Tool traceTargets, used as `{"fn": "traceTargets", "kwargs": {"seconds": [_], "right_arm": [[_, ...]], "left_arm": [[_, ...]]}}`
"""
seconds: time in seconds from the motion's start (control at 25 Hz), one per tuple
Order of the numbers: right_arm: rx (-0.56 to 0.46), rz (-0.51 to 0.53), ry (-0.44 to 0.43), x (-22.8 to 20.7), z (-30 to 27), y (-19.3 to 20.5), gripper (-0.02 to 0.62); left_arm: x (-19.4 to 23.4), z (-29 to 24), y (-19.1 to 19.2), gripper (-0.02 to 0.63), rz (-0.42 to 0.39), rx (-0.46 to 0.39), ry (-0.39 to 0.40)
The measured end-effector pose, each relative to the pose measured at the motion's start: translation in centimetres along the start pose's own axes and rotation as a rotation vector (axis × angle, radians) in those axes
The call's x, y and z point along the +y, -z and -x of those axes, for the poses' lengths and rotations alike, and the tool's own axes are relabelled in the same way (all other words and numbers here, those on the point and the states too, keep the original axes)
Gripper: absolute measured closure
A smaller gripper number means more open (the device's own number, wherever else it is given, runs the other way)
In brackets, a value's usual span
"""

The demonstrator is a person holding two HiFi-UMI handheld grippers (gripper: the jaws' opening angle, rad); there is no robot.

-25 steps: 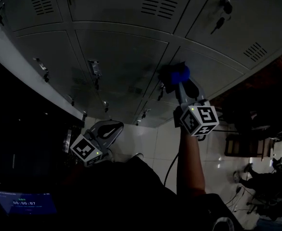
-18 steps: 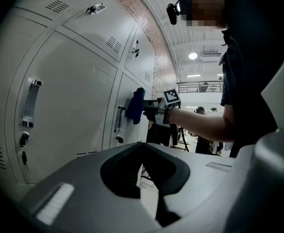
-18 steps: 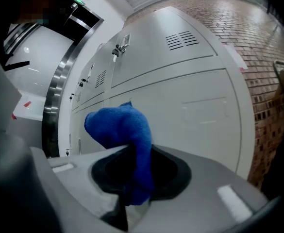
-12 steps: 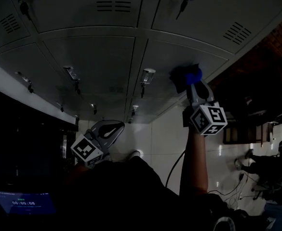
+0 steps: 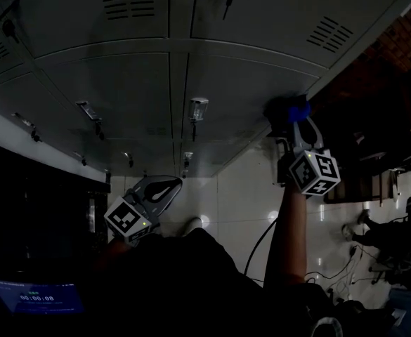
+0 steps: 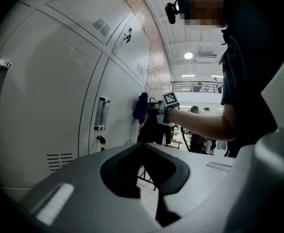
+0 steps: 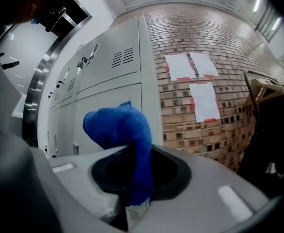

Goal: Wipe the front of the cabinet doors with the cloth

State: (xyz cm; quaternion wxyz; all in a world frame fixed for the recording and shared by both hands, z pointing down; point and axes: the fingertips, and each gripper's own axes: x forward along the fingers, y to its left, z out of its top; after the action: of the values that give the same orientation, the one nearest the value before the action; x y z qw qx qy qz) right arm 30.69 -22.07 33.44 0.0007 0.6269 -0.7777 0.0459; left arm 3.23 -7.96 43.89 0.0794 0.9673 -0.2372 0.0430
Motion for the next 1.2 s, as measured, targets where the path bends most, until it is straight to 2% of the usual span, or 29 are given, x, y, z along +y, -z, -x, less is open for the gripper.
{"fn": "traceTargets", "kwargs": {"seconds": [0.16, 0.32, 0.48, 0.64, 0.88, 1.04, 1.2], "right_arm": [[0.000, -0.013, 0.040, -1.2, 0.5, 0.4, 0.526], [-0.002, 0.015, 0.033, 0.4, 1.5, 0.6, 0.526], [0.008, 0.004, -0.046, 4.7, 1.7, 1.9, 0.526], [0.029, -0.023, -0.161, 10.5, 0.8, 3.7, 0.526], [0.064, 0.000, -0.330, 19.1, -1.9, 4.6, 0.526], [0.093, 0.013, -0.389, 22.3, -4.0, 5.1, 0.526], [0.114, 0.028, -0.413, 23.9, -5.8, 5.6, 0.526]], "left_arm": [[-0.3, 0.2, 0.5, 0.603, 0.001, 0.007, 0.006], [-0.4, 1.0, 0.8, 0.603, 0.006, 0.015, 0.004], [-0.3, 2.0, 1.0, 0.602, 0.006, 0.015, 0.003], [-0.2, 3.5, 1.1, 0.603, -0.002, 0.016, -0.001], [1.5, 7.0, 0.5, 0.602, -0.021, -0.002, -0.076], [2.4, 9.2, 0.2, 0.603, -0.016, -0.014, -0.129], [3.3, 11.2, 0.9, 0.602, -0.008, -0.011, -0.185]]}}
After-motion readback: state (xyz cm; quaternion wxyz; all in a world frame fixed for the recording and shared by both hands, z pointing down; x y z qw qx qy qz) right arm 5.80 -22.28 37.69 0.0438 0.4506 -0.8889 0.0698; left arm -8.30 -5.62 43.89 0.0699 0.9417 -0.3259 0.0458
